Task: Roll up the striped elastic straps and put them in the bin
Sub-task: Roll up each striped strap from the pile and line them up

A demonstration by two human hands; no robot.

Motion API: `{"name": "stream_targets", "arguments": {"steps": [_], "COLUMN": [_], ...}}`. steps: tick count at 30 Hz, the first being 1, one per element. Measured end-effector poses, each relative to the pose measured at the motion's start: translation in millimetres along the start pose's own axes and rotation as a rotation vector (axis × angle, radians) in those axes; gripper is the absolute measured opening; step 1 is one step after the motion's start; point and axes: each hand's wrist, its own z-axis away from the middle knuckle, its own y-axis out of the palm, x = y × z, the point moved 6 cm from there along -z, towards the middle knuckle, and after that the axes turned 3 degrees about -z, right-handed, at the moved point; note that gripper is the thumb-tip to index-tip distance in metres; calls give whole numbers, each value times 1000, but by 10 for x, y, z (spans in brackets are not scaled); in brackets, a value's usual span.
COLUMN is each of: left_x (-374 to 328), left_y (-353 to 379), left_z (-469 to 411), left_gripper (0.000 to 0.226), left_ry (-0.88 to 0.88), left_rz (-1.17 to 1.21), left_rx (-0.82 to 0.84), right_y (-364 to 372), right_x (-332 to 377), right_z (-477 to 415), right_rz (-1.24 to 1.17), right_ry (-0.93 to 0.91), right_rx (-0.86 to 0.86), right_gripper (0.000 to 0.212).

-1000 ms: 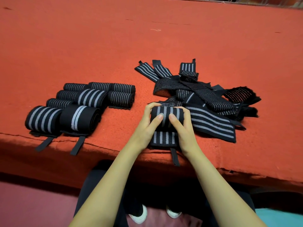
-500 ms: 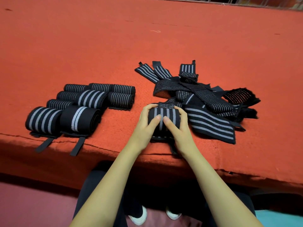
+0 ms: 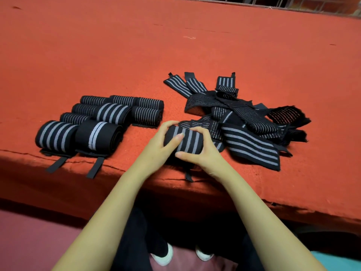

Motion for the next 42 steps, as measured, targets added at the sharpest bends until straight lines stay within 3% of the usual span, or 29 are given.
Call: {"name": "stream_targets", "arguments": {"steps": [5,9,14,19,23,29,32,42], "left_x": [42,-21,18,57,108,248,282,374], "left_y": [-455,-767,-816,-794,-799,-828,-895,-1065], "left_z": [171,251,259,188,154,203,149,-55], "left_gripper": [36,46,72,75,74,67,66,69], "left_ry": [-67,-24,19,103,145,209,182,86], "left_rz": [-229,-532,-771,-836,-827,-1029,-1111,-1069], "left_rx": [112,140,210,205,199,138,103,113], "right_y": [387,654,737,605,486,564,608,788], "right_x": [75,71,124,237,285,294,246,233], "right_z": [-88,-183,-258,-331,-312,-326,-388,-653], "right_rz": [13,14,107,607,590,544,492,612], "right_ry": [29,-16,-37,-73,-116,-165,-143,-127], "right_rx": [99,54,56,164,222,114,92,2], "right_gripper": [69,67,68,82,80,75,71,69]}}
